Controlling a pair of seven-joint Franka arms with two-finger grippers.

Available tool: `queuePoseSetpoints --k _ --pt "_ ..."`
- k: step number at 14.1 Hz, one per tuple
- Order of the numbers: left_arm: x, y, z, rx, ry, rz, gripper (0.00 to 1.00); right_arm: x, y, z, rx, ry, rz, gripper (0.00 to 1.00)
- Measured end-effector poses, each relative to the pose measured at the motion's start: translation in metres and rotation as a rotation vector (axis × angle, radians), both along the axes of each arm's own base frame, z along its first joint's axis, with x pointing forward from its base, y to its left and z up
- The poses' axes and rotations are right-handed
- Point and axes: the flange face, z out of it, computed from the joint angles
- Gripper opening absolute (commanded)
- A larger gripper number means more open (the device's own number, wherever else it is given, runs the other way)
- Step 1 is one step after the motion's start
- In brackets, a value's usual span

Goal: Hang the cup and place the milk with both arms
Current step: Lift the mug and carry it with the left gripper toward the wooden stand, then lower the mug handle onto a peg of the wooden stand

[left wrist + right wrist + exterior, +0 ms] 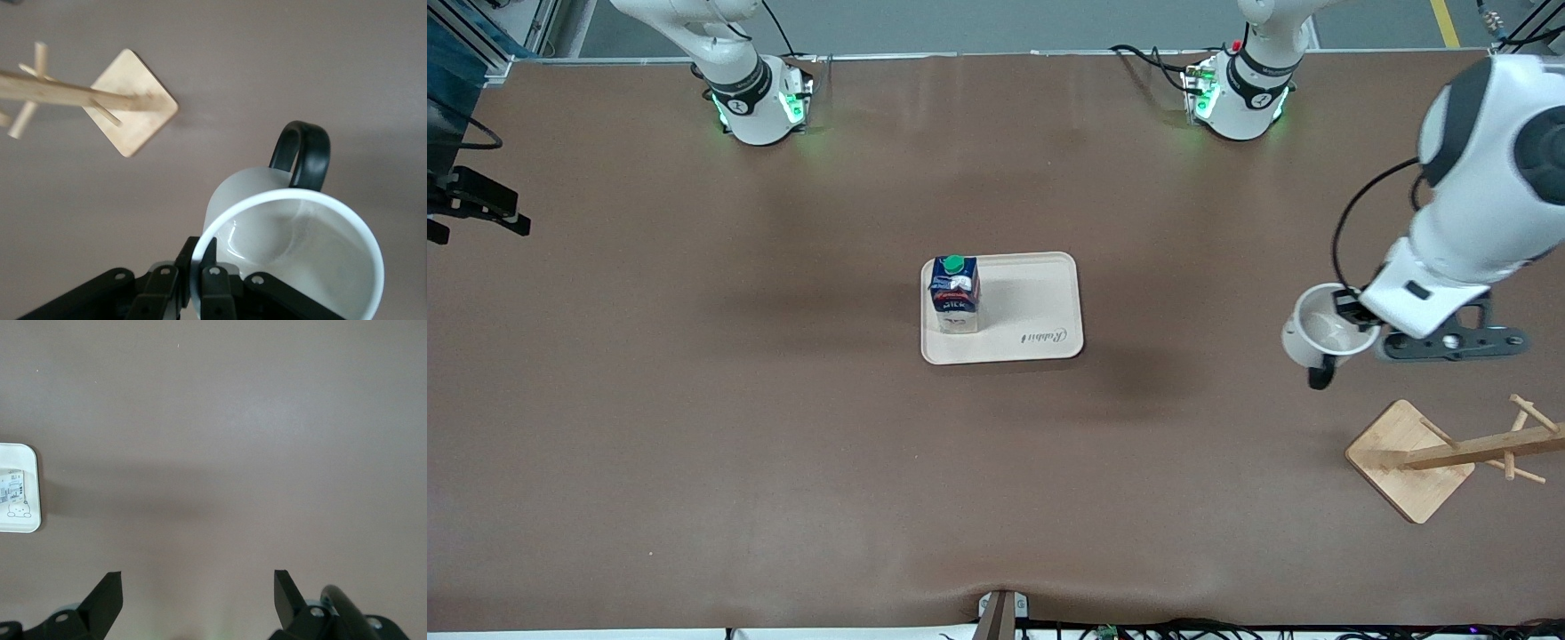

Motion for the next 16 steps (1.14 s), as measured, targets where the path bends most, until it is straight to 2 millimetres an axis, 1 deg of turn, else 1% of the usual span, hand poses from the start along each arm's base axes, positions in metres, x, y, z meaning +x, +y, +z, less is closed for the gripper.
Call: queuePoseSetpoints --k 2,5,6,9,13,16 --pt "0.004 0.033 0.009 -0.005 0.004 -0.062 0.00 0.000 0.000 0.000 0.000 0.000 0.000 1.00" --pt "0.006 0.083 0.015 -0.034 0.018 -0.130 0.00 0.000 0.000 0.000 0.000 0.001 0.000 1.00" --pt "0.006 0.096 0.016 -0.040 0.023 -0.151 0.00 0.000 0.000 0.000 0.000 0.001 0.000 1.00" --pt "0.012 0.125 0.015 -0.054 0.028 -0.213 0.00 0.000 0.000 0.000 0.000 0.001 0.000 1.00" --pt "0.027 0.163 0.003 -0.084 0.002 -0.259 0.00 0.000 0.000 0.000 0.000 0.002 0.000 1.00" --pt "0.032 0.177 -0.005 -0.110 -0.011 -0.245 0.00 0.000 0.000 0.000 0.000 0.002 0.000 1.00"
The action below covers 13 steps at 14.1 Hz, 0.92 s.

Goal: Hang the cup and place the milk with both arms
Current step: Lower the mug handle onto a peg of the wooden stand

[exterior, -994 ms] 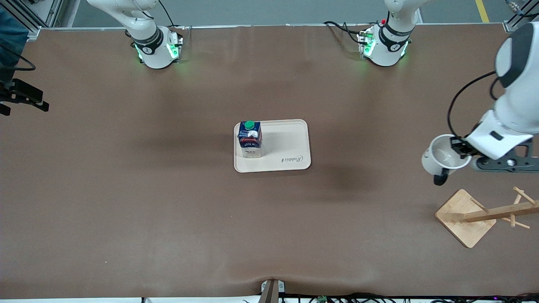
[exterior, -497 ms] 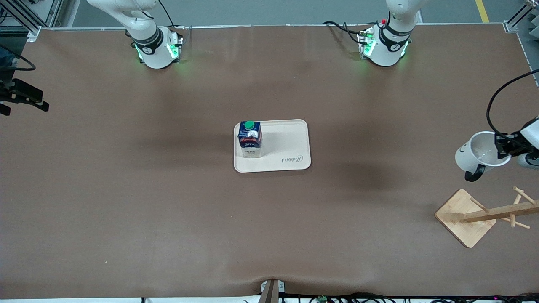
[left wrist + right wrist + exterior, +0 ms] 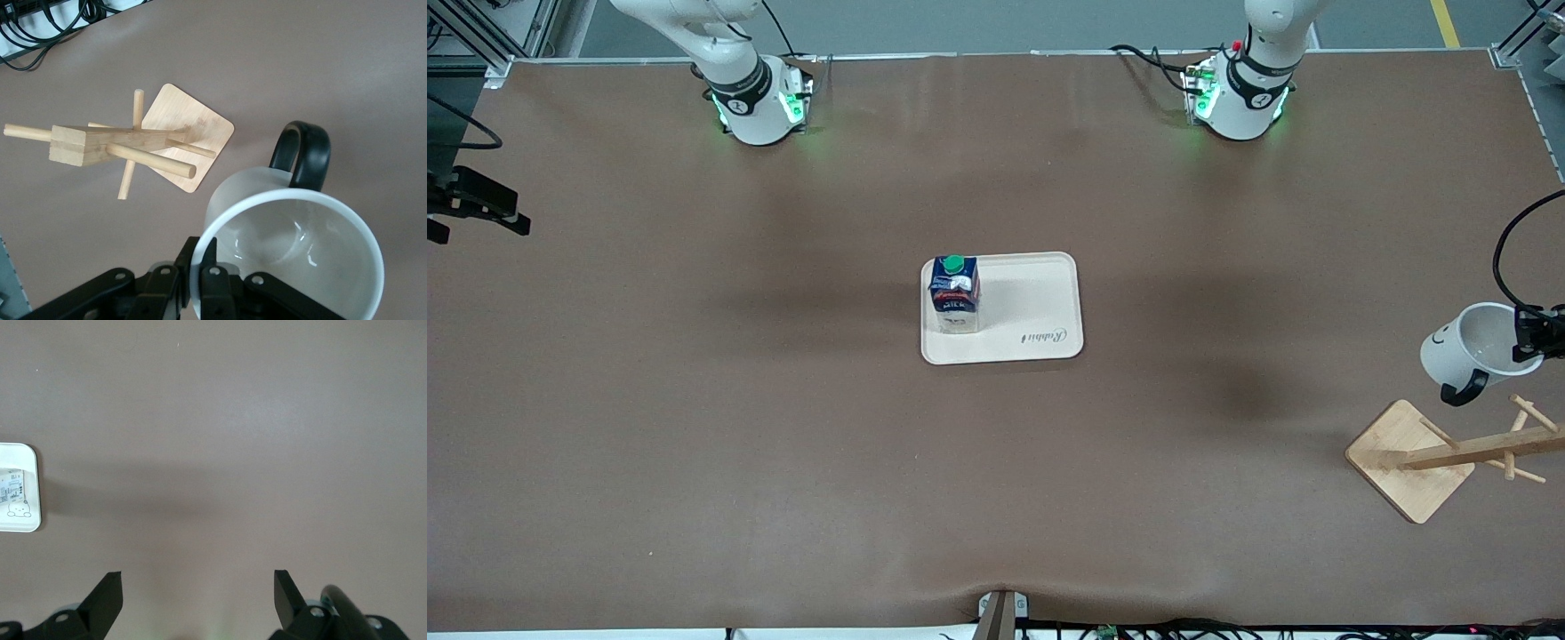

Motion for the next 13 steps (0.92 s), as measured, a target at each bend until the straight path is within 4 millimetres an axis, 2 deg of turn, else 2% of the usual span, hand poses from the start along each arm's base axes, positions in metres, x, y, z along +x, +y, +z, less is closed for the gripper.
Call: queuePoseSetpoints --k 2,5,13 --pt "-0.001 0.009 -0.002 -0.042 0.001 0.023 0.00 0.000 0.000 0.000 0.000 0.000 -0.001 1.00" --pt "-0.001 0.032 -0.012 -0.071 -0.001 0.060 0.00 0.000 -0.001 0.000 0.000 0.000 -0.002 1.00" --pt "0.006 0.069 -0.029 -0.109 -0.064 0.114 0.00 0.000 -0.001 0.000 0.000 0.000 -0.002 1.00"
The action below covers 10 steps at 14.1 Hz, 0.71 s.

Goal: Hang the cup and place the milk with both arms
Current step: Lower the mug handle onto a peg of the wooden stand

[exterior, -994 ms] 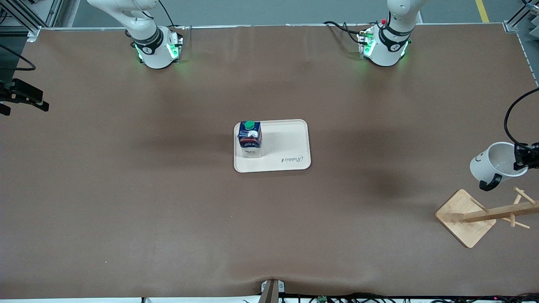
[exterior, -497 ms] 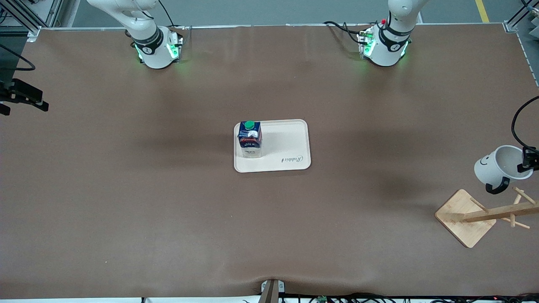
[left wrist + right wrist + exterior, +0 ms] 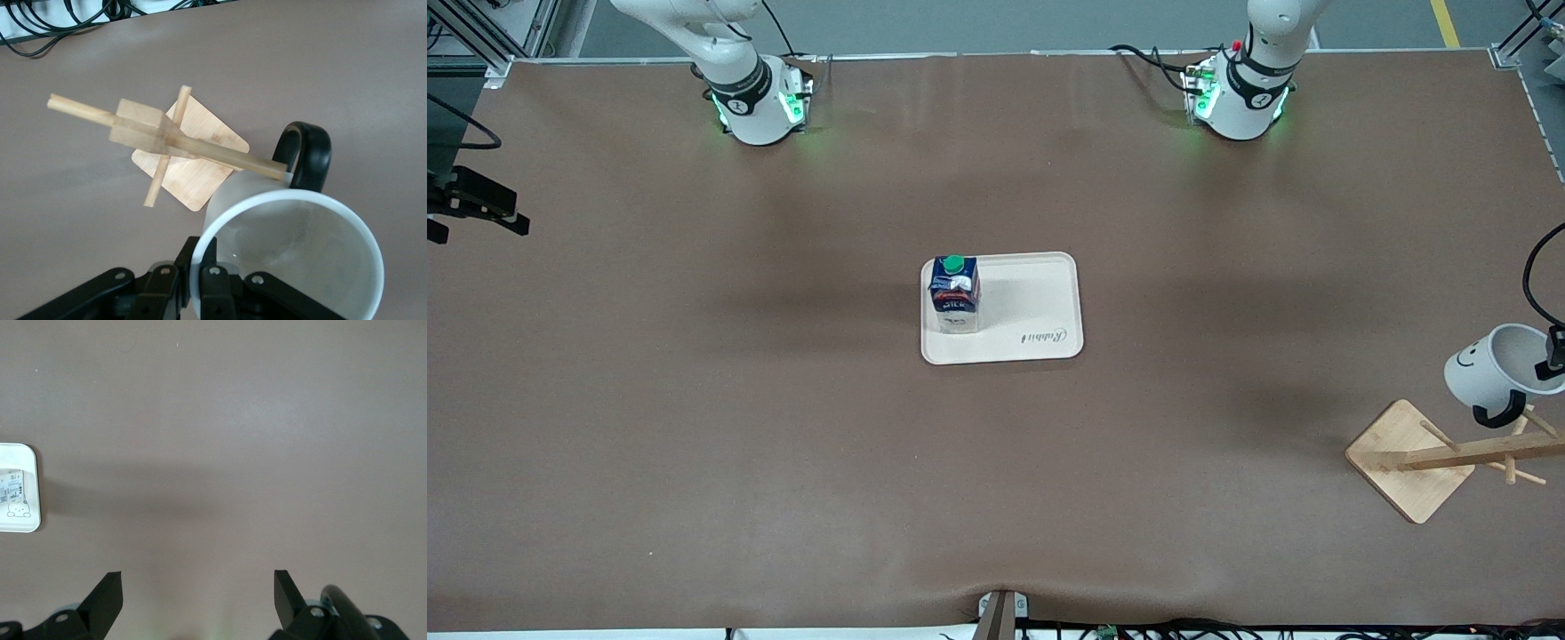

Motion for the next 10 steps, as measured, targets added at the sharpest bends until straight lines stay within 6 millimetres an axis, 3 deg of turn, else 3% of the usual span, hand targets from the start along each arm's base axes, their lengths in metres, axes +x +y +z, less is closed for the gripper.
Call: queuePoseSetpoints --k 7,8,9,10 --pt "0.004 0.029 -0.020 -0.028 -0.031 0.043 0.00 0.000 0.000 0.000 0.000 0.001 0.000 1.00" --pt "0.005 0.033 -0.023 -0.034 -0.037 0.050 0.28 0.000 0.000 0.000 0.000 0.001 -0.001 1.00" --pt "0.006 0.036 -0.025 -0.039 -0.041 0.055 0.80 0.000 0.000 0.000 0.000 0.001 -0.001 1.00" --pt "0.007 0.037 -0.026 -0.043 -0.042 0.060 1.00 0.000 0.000 0.000 0.000 0.001 -0.001 1.00"
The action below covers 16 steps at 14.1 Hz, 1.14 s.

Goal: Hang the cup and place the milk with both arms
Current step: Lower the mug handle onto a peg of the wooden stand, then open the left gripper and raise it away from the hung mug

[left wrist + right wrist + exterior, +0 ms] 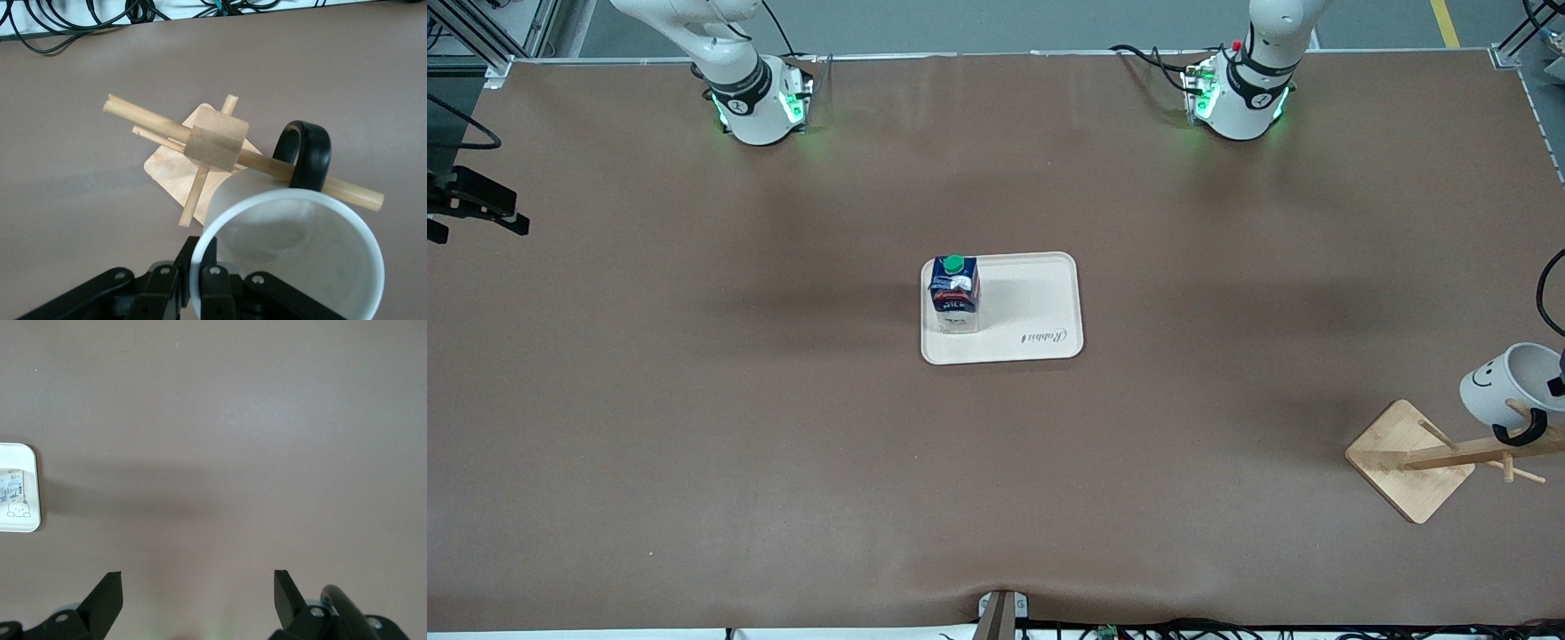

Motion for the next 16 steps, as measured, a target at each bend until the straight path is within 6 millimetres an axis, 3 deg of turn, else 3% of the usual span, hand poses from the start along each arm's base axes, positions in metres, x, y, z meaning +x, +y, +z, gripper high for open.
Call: queuePoseSetpoints --k 3,6,16 --pt "0.005 -0.013 0.007 -0.018 -0.010 0.045 1.00 0.000 0.000 0.000 0.000 0.000 0.000 1.00" --pt "0.003 -0.024 0.033 -0.008 -0.032 0.078 1.00 0.000 0.000 0.000 0.000 0.001 0.000 1.00" --pt "-0.052 -0.076 0.130 0.075 0.073 0.187 1.00 0.000 0.000 0.000 0.000 0.001 0.000 1.00"
